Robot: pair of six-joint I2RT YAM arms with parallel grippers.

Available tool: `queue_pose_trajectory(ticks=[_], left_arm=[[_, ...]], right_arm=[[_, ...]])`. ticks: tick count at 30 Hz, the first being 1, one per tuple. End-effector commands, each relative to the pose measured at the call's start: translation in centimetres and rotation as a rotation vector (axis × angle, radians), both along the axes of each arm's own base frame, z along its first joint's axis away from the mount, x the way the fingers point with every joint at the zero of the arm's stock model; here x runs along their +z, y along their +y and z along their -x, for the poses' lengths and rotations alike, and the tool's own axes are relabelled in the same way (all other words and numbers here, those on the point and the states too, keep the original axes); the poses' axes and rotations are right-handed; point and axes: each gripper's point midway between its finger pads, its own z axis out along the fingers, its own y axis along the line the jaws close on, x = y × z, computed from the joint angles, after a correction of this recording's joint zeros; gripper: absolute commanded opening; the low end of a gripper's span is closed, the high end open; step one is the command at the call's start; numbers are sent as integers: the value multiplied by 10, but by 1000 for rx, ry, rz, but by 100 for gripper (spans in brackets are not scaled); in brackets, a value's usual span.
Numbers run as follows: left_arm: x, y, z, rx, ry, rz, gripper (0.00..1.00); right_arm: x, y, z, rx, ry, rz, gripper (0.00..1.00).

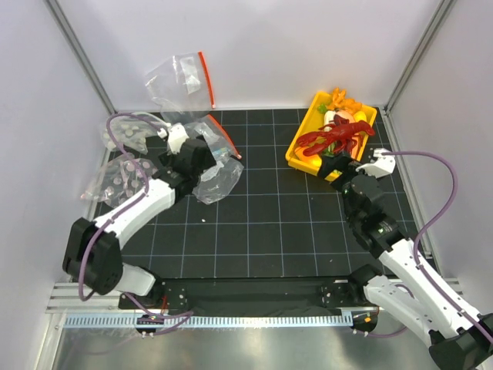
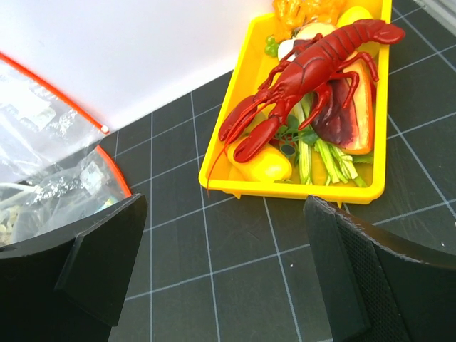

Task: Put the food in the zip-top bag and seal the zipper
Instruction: Pick up the zipper food storage bag at the corner of the board.

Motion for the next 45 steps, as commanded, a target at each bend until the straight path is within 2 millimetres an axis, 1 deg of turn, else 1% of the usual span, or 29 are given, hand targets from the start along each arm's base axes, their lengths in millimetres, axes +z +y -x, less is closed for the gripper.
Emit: queue_pose_trajectory(ticks=[1,2,4,5,6,14,15,16,17,18,19,20,21,22,23,25,26,27,32,34,35,36,37,38,40,41,42,43,45], left_arm=[[29,13,-40,124,-93,91,100],[21,15,-48,136,-74,62,100],[36,25,-66,171,-104,16,100],[26,27,-76,178,-83,-10,100],[41,27,-90,180,-120,-5,100],[46,67,-184,262,-141,-146,100],[68,72,-199,268,-184,-189,100],[44,71,-214,264,-151,-231,100],[65,70,-229,268,-198,-235,100],[67,73,-239,258,-201,-282,100],[40,72,-253,247,-167,-315,100],[58,71,-265,248,-213,-315,100],[55,72,-276,233,-220,-342,100],[35,74,-288,216,-200,-356,100],[48,78,-298,226,-239,-347,100],[40,85,-312,207,-247,-350,100],[28,88,-320,215,-249,-360,100],[29,92,-325,233,-272,-366,100],[0,114,-342,271,-286,-466,100],[-8,115,-346,265,-289,-474,87],[-11,113,-350,235,-294,-492,73],[-22,112,-352,219,-283,-502,33],[-24,111,-351,220,-280,-508,3],[-24,115,-349,255,-286,-511,0],[-1,123,-337,341,-313,-514,0],[-16,124,-329,335,-279,-533,0],[2,120,-326,347,-335,-519,0],[32,119,-318,361,-384,-503,0],[39,115,-305,365,-381,-492,0]], right_arm=[[15,6,-2,32,-47,-10,100],[16,7,-1,42,-47,-7,100],[17,10,-1,61,-50,-3,100],[17,10,1,68,-52,-4,100],[17,11,1,73,-53,-3,100],[20,12,7,91,-74,-22,100],[20,11,9,93,-80,-30,100],[27,9,15,96,-109,-45,100],[30,10,17,106,-126,-56,99],[26,9,19,109,-131,-62,100],[36,8,23,114,-179,-87,100],[37,9,25,123,-191,-95,100],[36,9,26,126,-197,-103,100],[36,9,28,133,-196,-105,100],[43,9,30,135,-203,-108,100],[41,7,33,135,-174,-89,100],[48,5,35,132,-183,-90,100],[48,2,37,120,-181,-84,100],[54,-3,46,118,-233,-104,100],[54,-5,46,111,-240,-106,100],[53,-5,46,109,-238,-106,100],[54,-5,46,109,-238,-106,100],[53,-4,46,112,-236,-104,99],[53,-4,45,115,-237,-106,100],[50,-2,43,120,-230,-105,100],[49,1,43,129,-225,-101,100],[51,0,42,128,-226,-101,100],[48,2,40,129,-212,-95,100],[48,5,39,143,-212,-95,100]])
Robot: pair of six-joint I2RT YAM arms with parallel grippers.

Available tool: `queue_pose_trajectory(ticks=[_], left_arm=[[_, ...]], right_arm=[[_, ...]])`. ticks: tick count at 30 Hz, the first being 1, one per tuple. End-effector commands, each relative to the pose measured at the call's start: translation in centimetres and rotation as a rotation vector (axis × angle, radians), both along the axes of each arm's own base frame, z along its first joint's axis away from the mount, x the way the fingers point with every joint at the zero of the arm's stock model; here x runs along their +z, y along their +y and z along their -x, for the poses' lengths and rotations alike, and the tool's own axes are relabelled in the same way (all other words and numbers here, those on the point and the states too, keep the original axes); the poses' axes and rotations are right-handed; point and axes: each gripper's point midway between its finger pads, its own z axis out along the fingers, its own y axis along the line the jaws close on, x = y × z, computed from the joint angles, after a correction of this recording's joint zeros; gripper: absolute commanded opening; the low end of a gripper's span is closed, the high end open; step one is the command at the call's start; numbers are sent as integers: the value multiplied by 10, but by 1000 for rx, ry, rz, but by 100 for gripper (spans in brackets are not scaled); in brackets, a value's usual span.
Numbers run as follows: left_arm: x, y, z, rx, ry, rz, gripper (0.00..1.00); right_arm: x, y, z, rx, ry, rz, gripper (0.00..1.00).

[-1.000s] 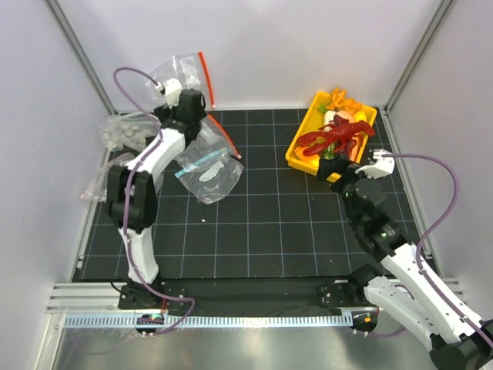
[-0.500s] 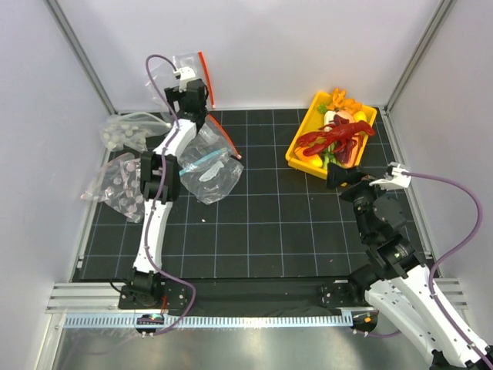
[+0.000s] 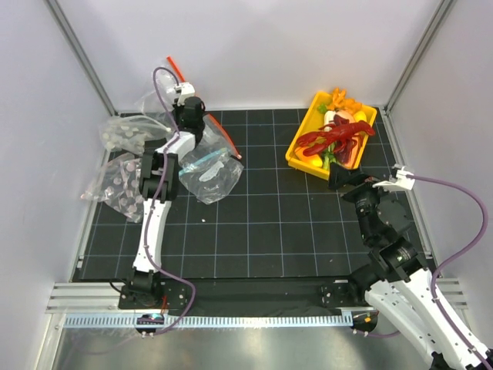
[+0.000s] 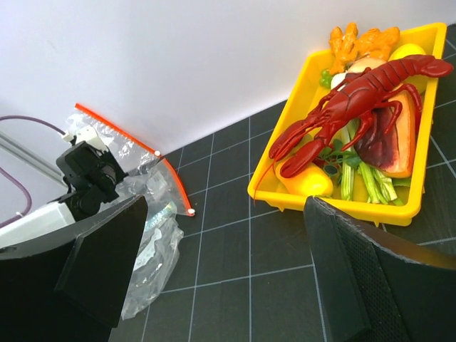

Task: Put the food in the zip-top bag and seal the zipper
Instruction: Pick up the zipper food storage bag at the corner of the board.

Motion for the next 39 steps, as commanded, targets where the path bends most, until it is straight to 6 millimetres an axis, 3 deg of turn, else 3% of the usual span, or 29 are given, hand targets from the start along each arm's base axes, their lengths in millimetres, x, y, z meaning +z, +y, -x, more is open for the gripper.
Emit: queue_pose_trajectory(ticks=[1,4,7,8,10,11,12,13,16,17,18,19,21,23,24,28,30,31,36,39], left_arm=[[139,-11,19,33,-284,53,0],[154,-23,37,39,-233,47,0],[190,-43,65,20,-245,40,0],[210,-48,80,7,-261,44,0],[220,-57,96,-4,-237,49,0],[248,-68,112,-23,-267,75,0],[255,-73,120,-31,-262,95,0],[250,-84,130,-39,-239,167,0],[269,-133,166,-151,-225,320,0],[264,-171,180,-252,-188,385,0],[281,-184,197,-307,-201,420,0],[283,-194,208,-337,-190,437,0],[279,-218,237,-376,-151,497,0],[257,-222,266,-400,-59,608,0],[244,-245,278,-456,-11,787,0],[194,-274,332,-625,131,1010,0],[177,-276,346,-659,177,1020,0],[156,-275,355,-665,232,1007,0],[114,-275,374,-715,401,904,0],[76,-291,382,-786,546,869,0]], right_arm=[[8,8,-5,27,-22,-7,100],[5,11,-10,34,-11,9,100],[-3,15,-16,38,14,23,99],[-5,17,-18,42,24,26,100],[-6,19,-20,50,33,39,100],[-7,19,-20,50,36,43,100],[-7,21,-21,54,37,46,100],[-5,20,-21,55,33,51,100],[-5,19,-21,52,36,72,100],[-6,19,-21,48,39,84,100],[-5,18,-21,45,38,89,100],[-6,18,-21,49,38,98,100],[-4,24,-21,86,29,127,99],[-1,36,-20,153,19,143,98],[0,40,-20,172,15,151,98],[-6,45,-23,196,35,164,96],[-9,44,-23,190,41,166,96],[-11,46,-24,194,47,169,96],[-15,52,-29,214,72,181,96],[-17,54,-32,218,88,188,96]])
